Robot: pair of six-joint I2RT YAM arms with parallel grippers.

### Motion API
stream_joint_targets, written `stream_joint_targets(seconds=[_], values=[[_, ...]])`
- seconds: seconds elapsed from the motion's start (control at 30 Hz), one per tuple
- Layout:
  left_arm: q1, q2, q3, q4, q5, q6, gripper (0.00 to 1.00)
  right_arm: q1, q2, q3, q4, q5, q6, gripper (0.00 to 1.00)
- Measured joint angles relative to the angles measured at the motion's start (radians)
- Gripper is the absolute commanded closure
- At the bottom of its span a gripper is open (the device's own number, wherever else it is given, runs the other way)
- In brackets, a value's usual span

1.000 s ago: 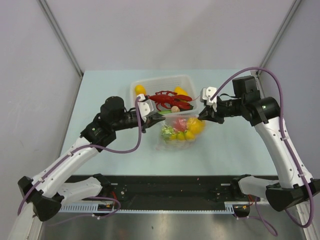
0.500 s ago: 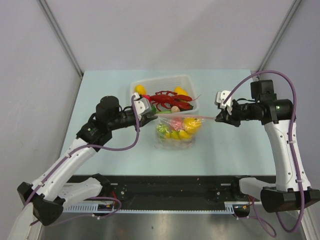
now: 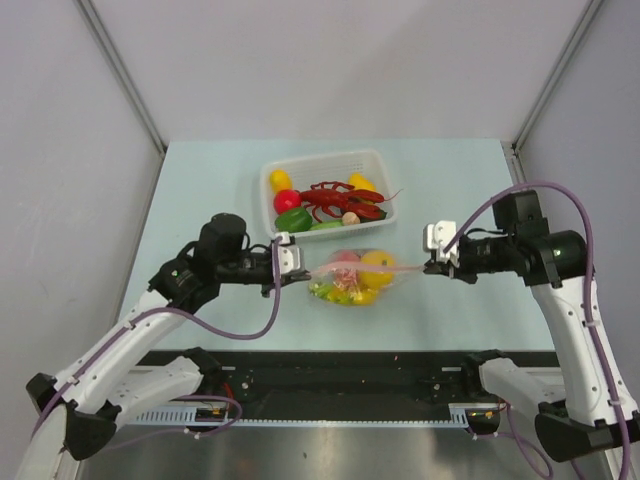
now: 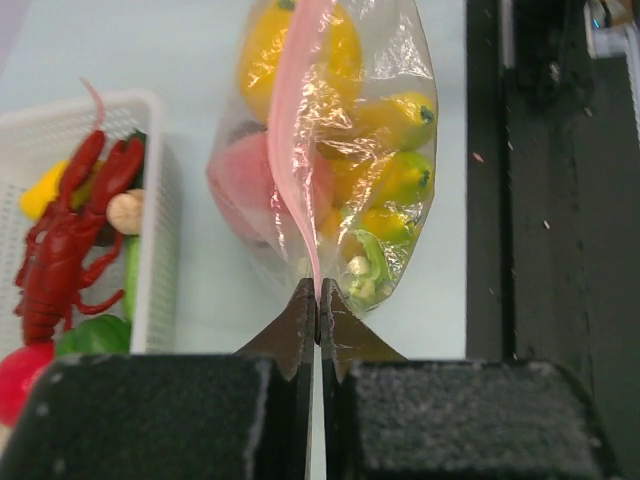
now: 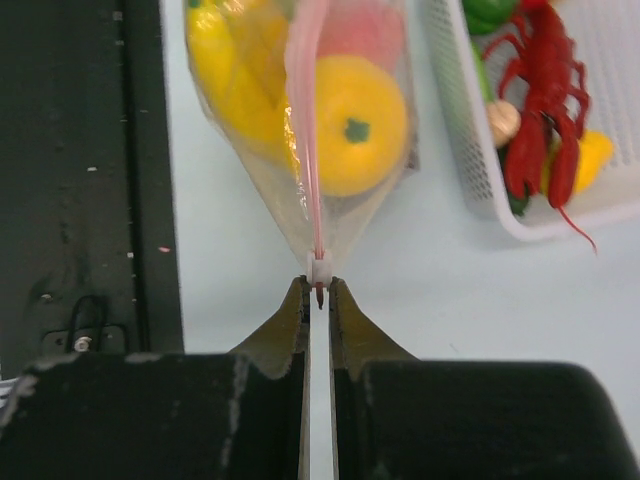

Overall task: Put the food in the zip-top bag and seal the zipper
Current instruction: Place the zipper food storage bag at the center of the board.

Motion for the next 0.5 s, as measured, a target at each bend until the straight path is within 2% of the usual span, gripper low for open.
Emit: stream_joint_targets(seconds=[0.17,0.37,0.5], values=[[-0.062,0.036,-0.034,-0.098,0.008,0.087,1.00,0.160,-0.037,-0.066,-0.012,0.013,0.084,1.00],[-0.075,0.154,-0.097,-0.114,0.018,0.168,1.00,0.217,0.082,-0.177,-0.018,0.004,0.135,1.00],[-0.079,0.214,-0.146,-0.066,0.014,0.184,1.00,0.225,0.183,-0.239,0.027,0.003,0.156,1.00]])
